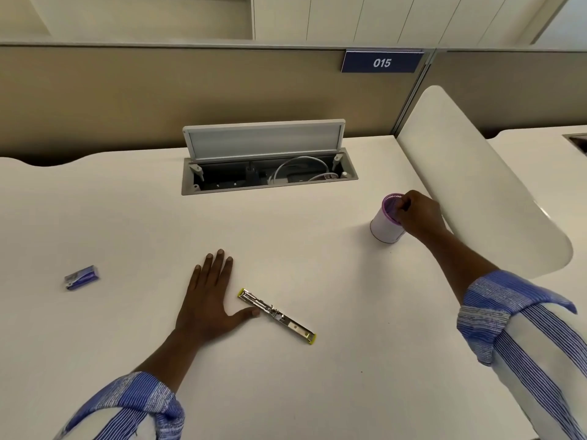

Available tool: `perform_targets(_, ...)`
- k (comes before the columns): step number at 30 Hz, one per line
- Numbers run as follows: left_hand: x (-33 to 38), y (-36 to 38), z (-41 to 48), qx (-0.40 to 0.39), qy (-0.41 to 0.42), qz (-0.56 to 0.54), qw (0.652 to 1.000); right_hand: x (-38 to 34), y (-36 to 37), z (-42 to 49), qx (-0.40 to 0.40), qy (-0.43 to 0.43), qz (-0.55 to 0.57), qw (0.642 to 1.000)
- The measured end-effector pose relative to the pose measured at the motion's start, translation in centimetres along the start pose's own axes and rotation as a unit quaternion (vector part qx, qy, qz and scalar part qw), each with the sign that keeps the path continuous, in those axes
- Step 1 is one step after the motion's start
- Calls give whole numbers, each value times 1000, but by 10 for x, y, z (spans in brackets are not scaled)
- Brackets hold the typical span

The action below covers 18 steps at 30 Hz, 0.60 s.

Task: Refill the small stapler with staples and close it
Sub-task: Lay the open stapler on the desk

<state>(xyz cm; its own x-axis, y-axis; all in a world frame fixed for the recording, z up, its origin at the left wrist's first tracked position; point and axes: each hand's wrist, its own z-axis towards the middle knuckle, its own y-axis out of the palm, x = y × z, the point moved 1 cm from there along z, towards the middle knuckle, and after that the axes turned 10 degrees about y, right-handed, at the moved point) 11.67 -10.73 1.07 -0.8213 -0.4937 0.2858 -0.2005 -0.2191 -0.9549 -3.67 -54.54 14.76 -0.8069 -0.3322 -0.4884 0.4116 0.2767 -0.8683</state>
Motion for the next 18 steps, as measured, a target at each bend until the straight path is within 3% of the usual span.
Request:
perform_targets(10, -1, 1, 0, 5, 0, 6, 1000, -5, -10, -1, 27, -18, 12, 999)
perform_targets(14, -1, 2, 0, 6, 0, 4, 1000, -21, -23, -26, 93, -77, 61, 991)
perform_targets(18, -1, 0, -1, 8, -1, 0, 1000, -36, -15, -76, 103, -152, 99, 978)
